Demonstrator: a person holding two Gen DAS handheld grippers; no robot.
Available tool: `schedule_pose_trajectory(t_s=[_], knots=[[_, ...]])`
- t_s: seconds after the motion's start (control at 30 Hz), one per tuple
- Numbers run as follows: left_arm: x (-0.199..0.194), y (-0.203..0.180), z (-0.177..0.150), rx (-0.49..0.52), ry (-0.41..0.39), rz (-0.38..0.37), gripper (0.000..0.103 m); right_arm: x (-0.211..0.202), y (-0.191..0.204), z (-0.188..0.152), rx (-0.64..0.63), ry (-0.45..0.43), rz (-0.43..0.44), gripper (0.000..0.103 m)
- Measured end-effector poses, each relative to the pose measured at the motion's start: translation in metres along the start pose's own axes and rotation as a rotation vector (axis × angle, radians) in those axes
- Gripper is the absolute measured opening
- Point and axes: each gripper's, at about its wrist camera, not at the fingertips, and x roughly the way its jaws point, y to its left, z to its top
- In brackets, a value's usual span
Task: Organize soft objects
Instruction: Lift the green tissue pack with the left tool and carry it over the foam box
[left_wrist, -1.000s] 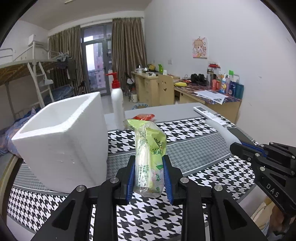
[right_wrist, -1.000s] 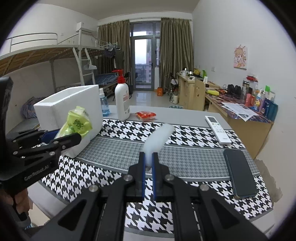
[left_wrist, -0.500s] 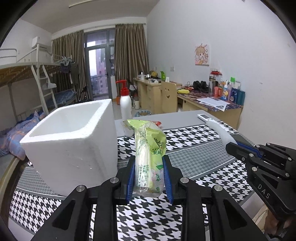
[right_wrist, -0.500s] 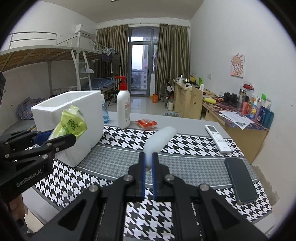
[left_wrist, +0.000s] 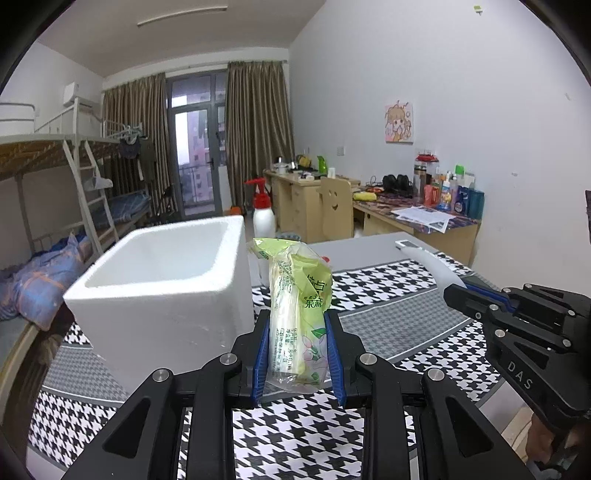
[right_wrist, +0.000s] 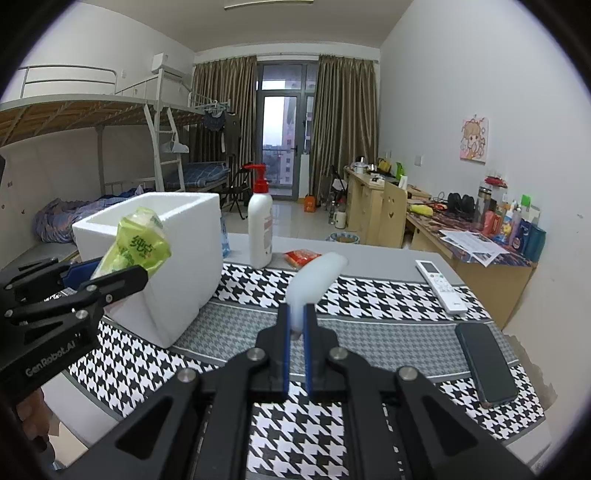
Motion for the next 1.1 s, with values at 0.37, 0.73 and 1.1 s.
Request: schedule_pose_trajectory(t_s=[0.37,0.73,1.1], knots=[[-0.010,0.026,0.009,-0.016,-0.037,0.053,0.029,-0.004,0.020,0.018,-0.011,-0.043,0.026,0.008],[-0.022,0.059,0.018,-0.051,-0.077,0.128,0.029,0.004,0.038,0.042,-0.028,-0.074,0.077,0.008],[-0.023,0.087,0.020,-0.076,-0.087,0.189,0.029,0.011,0.058,0.065,-0.055,-0.101,0.153,0.008]])
